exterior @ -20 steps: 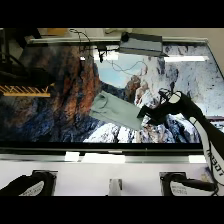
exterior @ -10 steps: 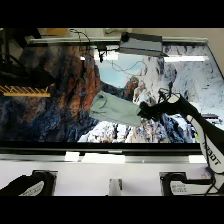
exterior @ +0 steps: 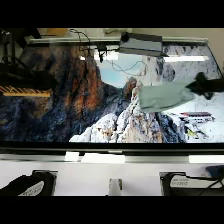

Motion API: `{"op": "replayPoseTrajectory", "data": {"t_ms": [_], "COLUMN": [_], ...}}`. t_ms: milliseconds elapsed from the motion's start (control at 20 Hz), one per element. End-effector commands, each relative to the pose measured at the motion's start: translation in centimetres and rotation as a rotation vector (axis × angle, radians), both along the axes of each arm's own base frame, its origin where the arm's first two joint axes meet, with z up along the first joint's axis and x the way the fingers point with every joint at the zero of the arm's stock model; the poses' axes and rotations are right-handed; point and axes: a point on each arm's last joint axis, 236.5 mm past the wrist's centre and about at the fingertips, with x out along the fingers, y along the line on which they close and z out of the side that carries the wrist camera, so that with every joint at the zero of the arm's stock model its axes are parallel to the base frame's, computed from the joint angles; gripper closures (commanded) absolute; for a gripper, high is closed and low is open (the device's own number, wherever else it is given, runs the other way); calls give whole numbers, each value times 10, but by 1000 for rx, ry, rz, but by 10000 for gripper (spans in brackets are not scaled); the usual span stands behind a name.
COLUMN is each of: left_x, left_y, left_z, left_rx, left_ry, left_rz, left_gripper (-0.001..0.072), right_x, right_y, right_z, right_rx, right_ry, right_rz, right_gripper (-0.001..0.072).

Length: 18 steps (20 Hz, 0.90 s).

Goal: Fold the shirts.

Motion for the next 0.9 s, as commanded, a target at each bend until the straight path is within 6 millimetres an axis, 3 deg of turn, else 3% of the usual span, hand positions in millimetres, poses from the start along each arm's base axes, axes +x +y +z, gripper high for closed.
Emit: {"op": "replayPoseTrajectory", "data": {"t_ms": [0,150,250,350,450,550,650,850], "left_x": [-1,-1,-1,-1,-2,-3,-3,-4], "left_y": [0,0,0,0,0,0,0,0], "left_z": [-9,-10,-10,-10,-10,-11,-11,-11], "left_rx": [-4,-9,-9,-9,-14,-14,-13,-13], "left_ry": [29,35,35,35,42,51,51,51], "left_rz": [13,19,19,19,27,28,28,27], "left_gripper": [676,675,675,675,675,675,675,675], "right_x": [-47,-98,-141,-191,-225,-237,-244,-272], "right_y": [-107,-167,-179,-180,-163,-148,-138,-140], "right_z": [21,10,-16,-56,-89,-111,-121,-120], "right_rx": [-14,-36,-62,-62,-32,0,15,-37], "right_ry": [15,84,238,462,609,652,672,770], "right_rz": [-204,-336,-359,-420,-424,-434,-437,-412], "right_gripper": [681,681,681,681,681,681,681,681]}}
